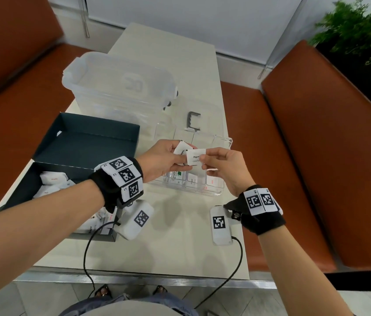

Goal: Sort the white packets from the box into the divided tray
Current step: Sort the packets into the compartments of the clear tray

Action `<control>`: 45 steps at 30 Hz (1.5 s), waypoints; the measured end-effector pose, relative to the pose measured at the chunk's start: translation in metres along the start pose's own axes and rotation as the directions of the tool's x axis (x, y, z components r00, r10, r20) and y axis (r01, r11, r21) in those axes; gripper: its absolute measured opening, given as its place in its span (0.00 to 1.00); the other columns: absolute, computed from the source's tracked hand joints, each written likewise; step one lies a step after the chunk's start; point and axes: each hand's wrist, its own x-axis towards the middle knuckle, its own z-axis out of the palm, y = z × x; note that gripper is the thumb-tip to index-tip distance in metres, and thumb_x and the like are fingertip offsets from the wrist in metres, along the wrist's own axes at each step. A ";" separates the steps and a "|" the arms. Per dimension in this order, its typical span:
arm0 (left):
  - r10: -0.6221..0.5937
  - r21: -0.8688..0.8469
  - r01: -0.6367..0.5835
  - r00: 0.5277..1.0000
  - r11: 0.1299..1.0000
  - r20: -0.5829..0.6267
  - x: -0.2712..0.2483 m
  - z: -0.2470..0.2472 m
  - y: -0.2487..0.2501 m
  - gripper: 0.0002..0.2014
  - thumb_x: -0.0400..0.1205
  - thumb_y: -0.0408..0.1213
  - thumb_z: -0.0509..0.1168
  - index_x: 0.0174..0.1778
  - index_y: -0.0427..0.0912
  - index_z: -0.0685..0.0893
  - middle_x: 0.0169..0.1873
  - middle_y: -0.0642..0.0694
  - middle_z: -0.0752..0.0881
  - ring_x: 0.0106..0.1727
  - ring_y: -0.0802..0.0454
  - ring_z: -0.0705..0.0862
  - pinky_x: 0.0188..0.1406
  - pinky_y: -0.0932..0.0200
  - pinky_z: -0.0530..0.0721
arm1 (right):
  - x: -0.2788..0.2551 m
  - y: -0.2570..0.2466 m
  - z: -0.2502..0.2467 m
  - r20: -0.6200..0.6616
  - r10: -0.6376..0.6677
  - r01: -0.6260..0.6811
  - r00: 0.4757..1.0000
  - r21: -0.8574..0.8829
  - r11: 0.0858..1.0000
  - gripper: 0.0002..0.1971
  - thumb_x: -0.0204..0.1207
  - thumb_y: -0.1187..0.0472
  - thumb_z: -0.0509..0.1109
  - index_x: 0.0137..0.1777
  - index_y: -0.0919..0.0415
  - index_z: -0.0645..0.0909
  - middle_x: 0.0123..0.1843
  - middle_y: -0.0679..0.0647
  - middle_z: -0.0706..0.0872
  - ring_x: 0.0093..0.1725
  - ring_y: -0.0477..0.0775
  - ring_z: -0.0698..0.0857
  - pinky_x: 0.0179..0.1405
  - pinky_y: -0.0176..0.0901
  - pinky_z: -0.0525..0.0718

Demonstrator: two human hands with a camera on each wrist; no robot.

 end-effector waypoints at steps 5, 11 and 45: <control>0.016 0.010 -0.016 1.000 1.000 0.011 -0.001 -0.003 0.001 0.11 0.81 0.21 0.65 0.57 0.35 0.85 0.52 0.38 0.89 0.50 0.51 0.90 0.46 0.63 0.88 | 0.009 -0.001 -0.006 0.002 -0.001 0.002 1.000 -0.096 0.995 0.07 0.71 0.65 0.78 0.48 0.63 0.86 0.36 0.52 0.90 0.31 0.45 0.84 0.31 0.35 0.83; -0.006 -0.002 0.006 0.997 1.000 -0.072 -0.003 -0.014 0.002 0.09 0.83 0.23 0.64 0.57 0.32 0.83 0.51 0.37 0.90 0.48 0.51 0.91 0.45 0.62 0.89 | 0.040 0.000 -0.023 -0.029 -0.171 0.118 0.985 -0.608 0.785 0.08 0.72 0.62 0.78 0.50 0.61 0.88 0.43 0.52 0.90 0.39 0.43 0.84 0.41 0.25 0.78; -0.103 -0.131 0.094 0.993 0.987 -0.065 -0.007 -0.006 0.004 0.19 0.86 0.18 0.50 0.70 0.32 0.77 0.67 0.34 0.78 0.60 0.46 0.87 0.55 0.61 0.87 | 0.051 0.034 0.018 0.123 -0.048 0.130 0.991 -0.972 0.196 0.11 0.78 0.47 0.69 0.58 0.41 0.85 0.57 0.39 0.88 0.60 0.50 0.79 0.62 0.59 0.59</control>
